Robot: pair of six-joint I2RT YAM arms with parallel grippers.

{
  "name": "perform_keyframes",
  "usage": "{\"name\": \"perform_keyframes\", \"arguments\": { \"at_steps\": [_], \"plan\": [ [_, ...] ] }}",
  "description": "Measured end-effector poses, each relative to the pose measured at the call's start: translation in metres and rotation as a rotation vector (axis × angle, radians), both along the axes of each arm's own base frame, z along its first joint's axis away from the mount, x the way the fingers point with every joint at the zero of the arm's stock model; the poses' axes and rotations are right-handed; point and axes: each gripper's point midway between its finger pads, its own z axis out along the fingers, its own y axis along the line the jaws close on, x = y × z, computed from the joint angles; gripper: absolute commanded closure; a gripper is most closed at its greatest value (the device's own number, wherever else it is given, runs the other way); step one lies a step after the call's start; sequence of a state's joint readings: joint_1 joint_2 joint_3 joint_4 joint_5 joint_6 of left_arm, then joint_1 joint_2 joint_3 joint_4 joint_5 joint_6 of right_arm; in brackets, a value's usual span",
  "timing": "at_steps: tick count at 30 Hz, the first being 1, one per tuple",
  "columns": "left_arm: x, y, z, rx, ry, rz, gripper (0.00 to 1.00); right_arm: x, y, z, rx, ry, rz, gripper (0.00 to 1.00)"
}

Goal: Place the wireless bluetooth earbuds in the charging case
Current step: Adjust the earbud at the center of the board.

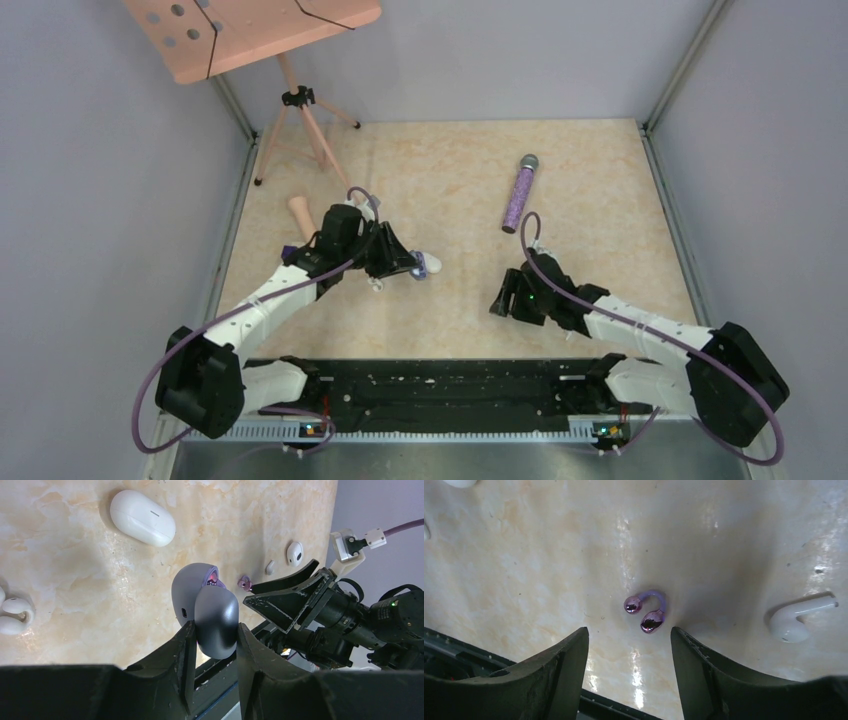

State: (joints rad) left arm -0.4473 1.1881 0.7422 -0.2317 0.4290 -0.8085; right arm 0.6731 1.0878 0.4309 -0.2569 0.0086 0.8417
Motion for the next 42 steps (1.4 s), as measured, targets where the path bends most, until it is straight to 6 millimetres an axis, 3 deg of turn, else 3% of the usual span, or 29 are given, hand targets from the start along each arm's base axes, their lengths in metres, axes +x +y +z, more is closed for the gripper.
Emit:
{"name": "perform_keyframes", "arguments": {
  "at_steps": [11,20,25,30,36,42],
  "plan": [
    [-0.001,-0.001,0.000,0.000,0.000,-0.006,1.00,0.004,0.032,0.001,0.049,0.018,0.078,0.39],
    [-0.001,-0.001,0.000,0.000,0.000,-0.006,1.00,-0.001,0.058,0.016,0.087,-0.024,0.235,0.49],
    [-0.001,-0.001,0.000,0.001,0.000,-0.006,1.00,0.012,0.034,0.033,0.030,-0.116,0.202,0.61],
    [-0.001,-0.002,-0.003,0.005,0.009,-0.006,1.00,0.028,-0.001,0.023,-0.092,-0.095,0.085,0.61],
    [-0.001,-0.002,-0.004,0.006,0.012,-0.008,1.00,0.024,-0.011,-0.001,-0.183,-0.014,0.089,0.62],
    [-0.002,-0.003,-0.004,0.007,0.012,-0.009,1.00,0.024,-0.011,-0.007,-0.199,0.008,0.096,0.62]
  ]
}}
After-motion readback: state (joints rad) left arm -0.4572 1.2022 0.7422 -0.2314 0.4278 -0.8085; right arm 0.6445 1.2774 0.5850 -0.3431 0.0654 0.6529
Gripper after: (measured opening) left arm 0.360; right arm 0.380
